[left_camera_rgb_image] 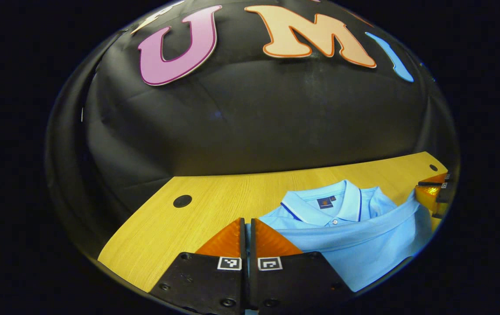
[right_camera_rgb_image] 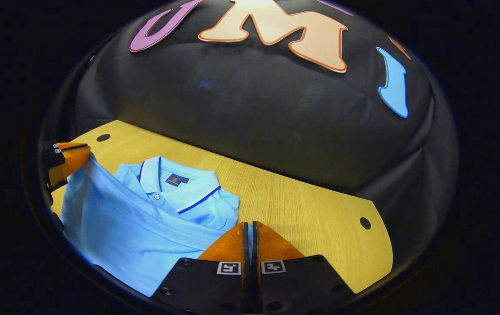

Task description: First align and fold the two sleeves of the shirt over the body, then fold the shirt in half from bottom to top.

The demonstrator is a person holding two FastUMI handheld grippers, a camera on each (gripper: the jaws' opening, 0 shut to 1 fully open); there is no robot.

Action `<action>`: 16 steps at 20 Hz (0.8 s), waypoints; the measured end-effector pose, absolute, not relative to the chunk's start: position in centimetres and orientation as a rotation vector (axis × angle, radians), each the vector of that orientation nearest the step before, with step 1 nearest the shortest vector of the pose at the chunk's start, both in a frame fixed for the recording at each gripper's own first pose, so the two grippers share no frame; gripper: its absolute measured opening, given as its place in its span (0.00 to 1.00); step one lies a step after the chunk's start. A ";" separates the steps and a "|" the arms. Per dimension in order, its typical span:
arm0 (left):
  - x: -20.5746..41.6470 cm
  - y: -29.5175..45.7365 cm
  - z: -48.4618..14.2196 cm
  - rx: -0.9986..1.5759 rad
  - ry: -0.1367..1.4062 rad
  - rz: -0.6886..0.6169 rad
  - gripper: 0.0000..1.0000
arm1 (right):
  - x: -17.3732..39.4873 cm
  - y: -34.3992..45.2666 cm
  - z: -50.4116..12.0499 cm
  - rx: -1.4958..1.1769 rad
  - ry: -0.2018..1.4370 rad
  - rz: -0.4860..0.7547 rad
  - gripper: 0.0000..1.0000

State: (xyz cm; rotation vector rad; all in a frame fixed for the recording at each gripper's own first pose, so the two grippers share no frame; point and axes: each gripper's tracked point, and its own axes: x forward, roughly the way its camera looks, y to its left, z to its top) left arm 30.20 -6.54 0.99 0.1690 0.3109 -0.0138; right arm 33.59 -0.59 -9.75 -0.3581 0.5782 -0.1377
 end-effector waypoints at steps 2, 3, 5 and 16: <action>31.1 -6.8 0.2 0.174 0.323 -0.013 0.00 | 33.7 -0.4 -10.6 -0.364 0.585 -0.132 0.02; 31.1 -6.8 -0.4 0.176 0.331 -0.013 0.00 | 33.7 -0.2 -11.0 -0.353 0.592 -0.125 0.02; 31.2 -6.9 -1.4 0.185 0.359 -0.017 0.00 | 33.5 -0.3 -11.6 -0.328 0.612 -0.120 0.05; 25.9 -6.7 1.1 0.123 0.373 -0.053 0.96 | 29.4 -1.7 -8.5 -0.238 0.578 -0.113 1.00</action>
